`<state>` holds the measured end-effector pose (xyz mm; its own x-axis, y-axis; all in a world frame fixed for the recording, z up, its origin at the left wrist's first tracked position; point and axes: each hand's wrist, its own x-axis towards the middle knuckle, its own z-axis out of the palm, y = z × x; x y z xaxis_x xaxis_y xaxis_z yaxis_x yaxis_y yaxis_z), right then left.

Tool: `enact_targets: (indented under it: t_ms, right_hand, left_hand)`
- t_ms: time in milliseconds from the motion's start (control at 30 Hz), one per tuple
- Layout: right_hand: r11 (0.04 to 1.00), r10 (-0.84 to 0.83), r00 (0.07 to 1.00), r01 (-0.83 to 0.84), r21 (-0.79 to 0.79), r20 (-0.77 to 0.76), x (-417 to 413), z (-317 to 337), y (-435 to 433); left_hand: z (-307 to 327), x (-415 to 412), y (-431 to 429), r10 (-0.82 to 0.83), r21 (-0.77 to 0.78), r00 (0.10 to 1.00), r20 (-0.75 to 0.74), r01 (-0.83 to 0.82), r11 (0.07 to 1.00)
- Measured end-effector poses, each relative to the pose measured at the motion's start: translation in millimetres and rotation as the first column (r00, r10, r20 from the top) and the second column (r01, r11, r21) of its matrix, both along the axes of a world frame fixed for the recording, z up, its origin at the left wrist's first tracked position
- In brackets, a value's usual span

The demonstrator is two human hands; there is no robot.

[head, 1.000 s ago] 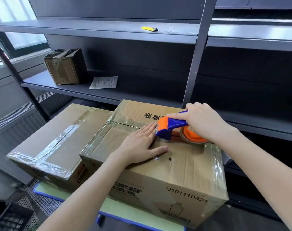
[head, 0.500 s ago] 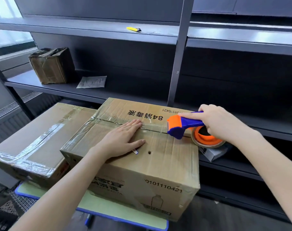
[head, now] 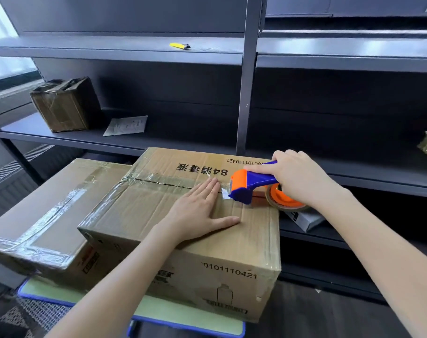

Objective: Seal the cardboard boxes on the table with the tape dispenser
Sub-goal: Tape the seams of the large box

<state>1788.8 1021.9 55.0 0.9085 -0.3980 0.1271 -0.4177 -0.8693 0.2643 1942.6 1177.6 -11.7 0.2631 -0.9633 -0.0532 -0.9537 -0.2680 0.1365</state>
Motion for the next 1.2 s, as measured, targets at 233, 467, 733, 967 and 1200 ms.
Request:
enact_targets:
  t_ms: [233, 467, 733, 967, 1200]
  right_hand:
    - [0.999, 0.027, 0.996, -0.03, 0.045, 0.084, 28.1, -5.2, 14.3]
    - [0.99, 0.058, 0.99, -0.073, 0.118, 0.127, 42.0, -5.2, 16.5]
    - [0.982, -0.057, 0.998, 0.049, 0.182, 0.035, -9.9, 7.4, -25.1]
    - [0.992, -0.065, 0.998, 0.064, 0.109, 0.004, -34.3, -22.9, -14.2]
    - [0.994, -0.094, 0.996, 0.094, 0.053, 0.001, -35.6, -24.7, -9.3]
  left_hand:
    - [1.3, 35.8, 19.3, -0.001, 0.007, 0.999, -0.053, 0.002, 1.0]
    - [-5.0, 58.6, 32.2, 0.008, -0.018, 0.998, -0.065, -0.009, 1.0]
    - [2.9, 56.3, 31.9, 0.021, 0.009, 0.995, -0.094, -0.02, 1.0]
    - [15.2, 35.3, 23.3, 0.03, 0.09, 0.999, 0.041, -0.034, 0.995]
    - [6.5, -29.9, -21.9, -0.07, -0.003, 0.997, -0.016, 0.07, 0.998]
